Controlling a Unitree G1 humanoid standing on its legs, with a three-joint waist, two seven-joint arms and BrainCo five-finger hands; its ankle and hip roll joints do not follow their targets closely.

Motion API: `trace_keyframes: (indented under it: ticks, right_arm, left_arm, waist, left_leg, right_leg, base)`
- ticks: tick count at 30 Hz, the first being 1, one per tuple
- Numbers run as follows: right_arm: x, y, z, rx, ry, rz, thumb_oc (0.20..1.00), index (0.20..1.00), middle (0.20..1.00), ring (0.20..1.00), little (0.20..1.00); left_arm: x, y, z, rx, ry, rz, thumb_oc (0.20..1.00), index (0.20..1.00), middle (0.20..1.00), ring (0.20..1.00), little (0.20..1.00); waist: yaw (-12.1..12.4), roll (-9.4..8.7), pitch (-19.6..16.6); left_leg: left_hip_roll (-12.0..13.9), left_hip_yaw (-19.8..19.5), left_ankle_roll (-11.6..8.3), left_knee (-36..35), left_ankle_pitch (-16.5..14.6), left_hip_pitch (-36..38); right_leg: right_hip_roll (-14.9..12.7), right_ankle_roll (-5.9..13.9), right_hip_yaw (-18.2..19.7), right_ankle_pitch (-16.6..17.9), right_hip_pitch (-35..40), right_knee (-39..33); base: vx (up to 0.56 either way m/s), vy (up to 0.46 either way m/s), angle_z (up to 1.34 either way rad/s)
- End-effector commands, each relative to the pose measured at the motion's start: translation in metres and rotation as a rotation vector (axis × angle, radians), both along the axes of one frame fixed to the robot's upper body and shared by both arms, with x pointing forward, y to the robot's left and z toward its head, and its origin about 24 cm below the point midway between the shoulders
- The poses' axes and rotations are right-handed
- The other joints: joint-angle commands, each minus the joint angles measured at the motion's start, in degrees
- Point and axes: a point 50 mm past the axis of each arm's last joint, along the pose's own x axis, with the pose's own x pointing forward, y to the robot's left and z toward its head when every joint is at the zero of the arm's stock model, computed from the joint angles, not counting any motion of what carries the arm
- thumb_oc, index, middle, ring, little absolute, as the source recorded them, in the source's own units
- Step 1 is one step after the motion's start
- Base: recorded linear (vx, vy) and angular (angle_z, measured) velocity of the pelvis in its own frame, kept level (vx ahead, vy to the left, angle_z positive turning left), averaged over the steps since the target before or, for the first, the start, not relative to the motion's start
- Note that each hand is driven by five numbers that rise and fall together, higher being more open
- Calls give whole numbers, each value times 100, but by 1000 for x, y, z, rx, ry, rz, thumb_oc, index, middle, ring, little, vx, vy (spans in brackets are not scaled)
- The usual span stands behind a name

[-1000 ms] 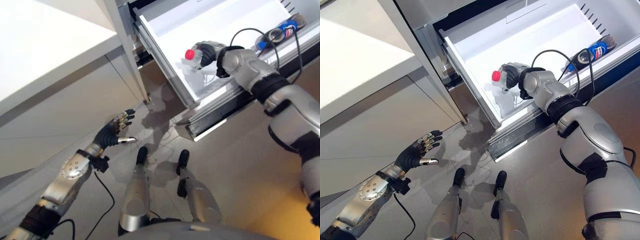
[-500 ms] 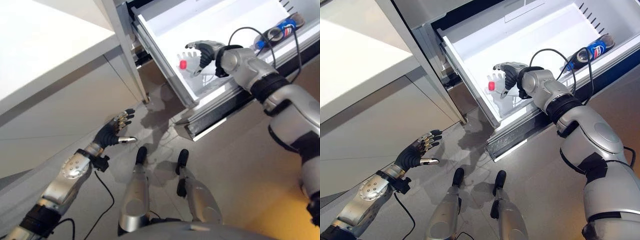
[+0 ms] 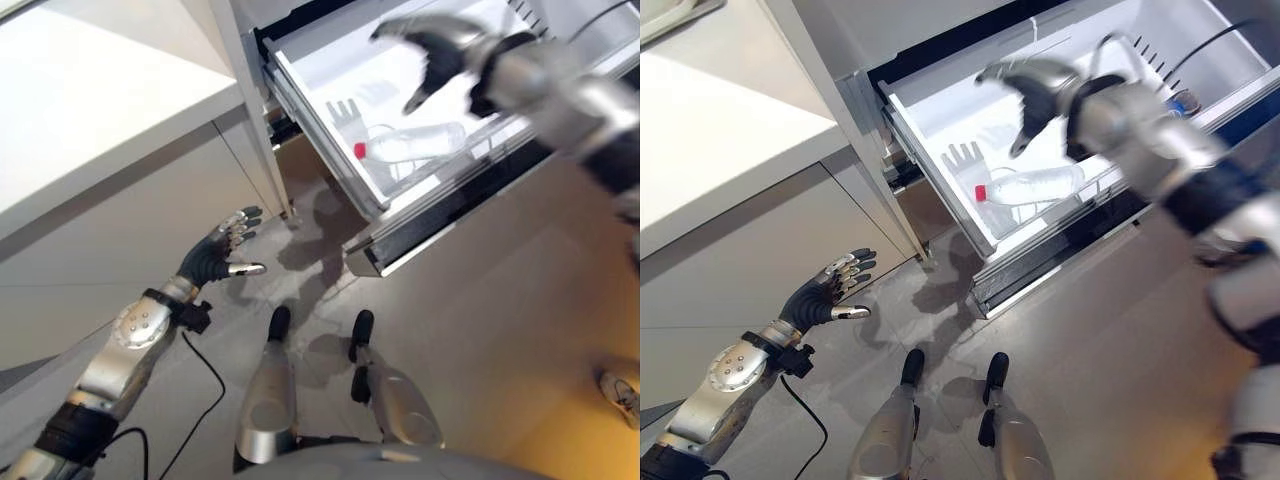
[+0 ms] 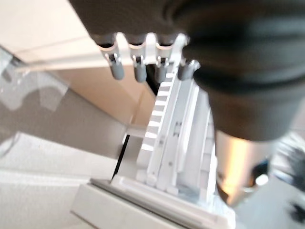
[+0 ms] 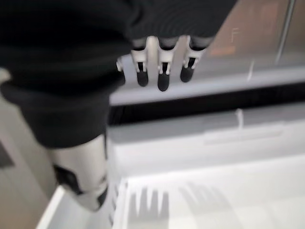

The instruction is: Take the drinks into the refrigerator

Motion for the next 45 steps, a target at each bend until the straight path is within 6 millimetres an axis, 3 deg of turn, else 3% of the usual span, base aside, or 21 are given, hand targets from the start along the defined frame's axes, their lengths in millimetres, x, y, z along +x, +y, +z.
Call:
trace_keyframes:
  ticks: [1, 2, 5, 6, 7, 8, 9, 10, 11, 12, 16, 19, 20, 25, 26, 29, 35, 41, 42, 43, 45]
  right_arm:
    - [-44, -46, -6, 106, -78, 55, 1000, 1000, 1000, 1000, 1000]
    - [-46, -49, -10, 117, -76, 51, 1000, 1000, 1000, 1000, 1000]
    - [-71, -97, -46, 175, -135, -71, 1000, 1000, 1000, 1000, 1000]
    - [-85, -115, -62, 197, -135, -136, 1000, 1000, 1000, 1000, 1000]
    - [-89, -117, -64, 201, -135, -145, 1000, 1000, 1000, 1000, 1000]
    - [-109, -141, -94, 283, -149, -238, 1000, 1000, 1000, 1000, 1000]
    - [-116, -150, -109, 320, -137, -279, 1000, 1000, 1000, 1000, 1000]
    - [-129, -163, -138, 365, -95, -363, 667, 667, 667, 667, 667]
    - [-131, -163, -138, 365, -95, -369, 558, 558, 558, 558, 558]
    - [-137, -172, -156, 403, -61, -426, 216, 216, 216, 216, 216]
    - [-144, -182, -218, 386, 196, -557, 200, 200, 200, 200, 200]
    - [-136, -180, -267, 355, 450, -593, 200, 200, 200, 200, 200]
    - [-134, -177, -284, 330, 535, -594, 200, 200, 200, 200, 200]
    - [-99, -147, -321, 232, 707, -516, 200, 200, 200, 200, 200]
    - [-83, -129, -331, 177, 750, -462, 200, 200, 200, 200, 200]
    - [-59, -103, -338, 92, 779, -385, 200, 200, 200, 200, 200]
    - [-6, -60, -315, 27, 673, -296, 200, 200, 200, 200, 200]
    - [29, -29, -260, 41, 482, -212, 200, 200, 200, 200, 200]
    - [29, -29, -260, 41, 482, -211, 200, 200, 200, 200, 200]
    - [38, -23, -227, 12, 394, -179, 200, 200, 200, 200, 200]
    - [45, -21, -195, -11, 310, -160, 200, 200, 200, 200, 200]
  left_arm:
    - [-24, 11, -9, -110, -5, 69, 1000, 1000, 1000, 1000, 1000]
    - [-25, 12, -8, -98, -2, 64, 1000, 1000, 1000, 1000, 1000]
    - [-35, 26, -15, -112, -2, 159, 1000, 1000, 1000, 1000, 1000]
    - [-35, 29, -15, -97, -3, 169, 1000, 1000, 1000, 1000, 1000]
    - [-35, 28, -14, -92, -3, 160, 1000, 1000, 1000, 1000, 1000]
    - [-38, 33, -17, -102, -10, 207, 1000, 1000, 1000, 1000, 1000]
    - [-39, 33, -18, -102, -16, 217, 1000, 1000, 1000, 1000, 1000]
    - [-42, 36, -20, -111, -22, 247, 1000, 1000, 1000, 1000, 1000]
    - [-42, 35, -20, -108, -21, 242, 1000, 1000, 1000, 1000, 1000]
    - [-43, 35, -22, -115, -21, 253, 1000, 1000, 1000, 1000, 1000]
    - [-48, 34, -24, -119, -11, 251, 1000, 1000, 1000, 1000, 1000]
    - [-48, 28, -22, -130, -18, 221, 1000, 1000, 1000, 1000, 1000]
    - [-46, 24, -20, -136, -26, 203, 1000, 1000, 1000, 1000, 1000]
    - [-43, 14, -11, -165, -75, 168, 1000, 1000, 1000, 1000, 1000]
    - [-40, 7, -5, -178, -97, 132, 1000, 1000, 1000, 1000, 1000]
    - [-38, 1, -4, -191, -102, 105, 1000, 1000, 1000, 1000, 1000]
    - [-32, -12, 3, -204, -113, 25, 1000, 1000, 1000, 1000, 1000]
    - [-25, -20, 4, -212, -119, -9, 1000, 1000, 1000, 1000, 1000]
    - [-25, -20, 4, -212, -119, -8, 1000, 1000, 1000, 1000, 1000]
    - [-24, -21, 6, -202, -121, -17, 1000, 1000, 1000, 1000, 1000]
    - [-24, -22, 6, -207, -118, -29, 1000, 1000, 1000, 1000, 1000]
  waist:
    - [-380, -20, -584]
    - [-346, -68, -595]
    - [-707, -60, -749]
    - [-631, -131, -808]
    - [-573, -141, -804]
    - [-642, -122, -883]
    - [-623, -107, -917]
    - [-709, -65, -972]
    - [-679, -76, -978]
    - [-707, -49, -1014]
    - [-740, -2, -1114]
    - [-697, 44, -1135]
    - [-639, 74, -1129]
    - [-506, 150, -1083]
    - [-372, 203, -1048]
    - [-290, 241, -1001]
    - [111, 350, -890]
    - [471, 396, -826]
    - [464, 397, -830]
    - [589, 381, -821]
    - [748, 375, -824]
  left_leg:
    - [-258, 303, 366, 396, -361, -143]
    - [-258, 289, 367, 399, -366, -140]
    - [-291, 356, 419, 409, -419, -31]
    - [-291, 370, 435, 388, -469, 9]
    - [-292, 371, 435, 388, -468, 9]
    - [-293, 441, 475, 357, -513, 98]
    - [-294, 479, 492, 327, -511, 127]
    - [-269, 544, 521, 271, -574, 246]
    - [-279, 546, 524, 255, -537, 238]
    - [-283, 571, 537, 219, -532, 268]
    - [-292, 648, 554, 162, -541, 370]
    - [-290, 655, 550, 138, -535, 395]
    - [-295, 641, 549, 141, -532, 399]
    - [-333, 564, 535, 153, -508, 377]
    - [-362, 519, 529, 159, -483, 339]
    - [-379, 454, 520, 159, -459, 303]
    - [-451, 107, 471, 160, -312, 123]
    - [-505, -338, 439, 115, -186, 7]
    - [-506, -344, 440, 113, -181, 1]
    - [-515, -501, 420, 104, -140, -36]
    - [-509, -649, 383, 86, -110, -66]
  right_leg:
    - [-184, 384, 127, -787, -25, 761]
    - [-183, 385, 113, -789, -14, 758]
    - [-206, 426, 164, -749, 63, 751]
    - [-207, 444, 186, -779, 85, 739]
    - [-208, 444, 187, -779, 84, 739]
    - [-205, 476, 238, -790, 121, 732]
    - [-207, 494, 273, -775, 114, 730]
    - [-192, 511, 333, -818, 160, 736]
    - [-201, 511, 334, -790, 150, 724]
    - [-208, 516, 357, -777, 149, 706]
    - [-219, 522, 419, -779, 193, 680]
    - [-230, 520, 427, -805, 202, 698]
    - [-238, 512, 419, -813, 207, 719]
    - [-281, 501, 358, -843, 235, 752]
    - [-302, 493, 311, -848, 230, 756]
    - [-322, 485, 245, -870, 213, 785]
    - [-406, 442, -72, -938, 185, 921]
    - [-510, 417, -544, -1035, 244, 1020]
    - [-511, 418, -550, -1031, 242, 1016]
    - [-531, 403, -718, -1083, 268, 1061]
    - [-540, 385, -891, -1151, 298, 1116]
  base:
    - [49, 42, 4]
    - [63, 42, 5]
    - [33, 48, -15]
    - [32, 30, -1]
    - [75, 38, -1]
    - [45, 40, -22]
    - [94, 48, -41]
    - [45, 20, -48]
    - [48, 23, -41]
    - [12, 22, -35]
    - [28, 9, -21]
    - [0, -5, -7]
    - [-14, -6, 3]
    - [-12, -13, 6]
    - [-18, -12, 15]
    - [-18, -20, 24]
    - [-13, -45, 36]
    - [17, -53, 48]
    - [18, -87, 41]
    - [28, -96, 31]
    - [25, -108, 47]
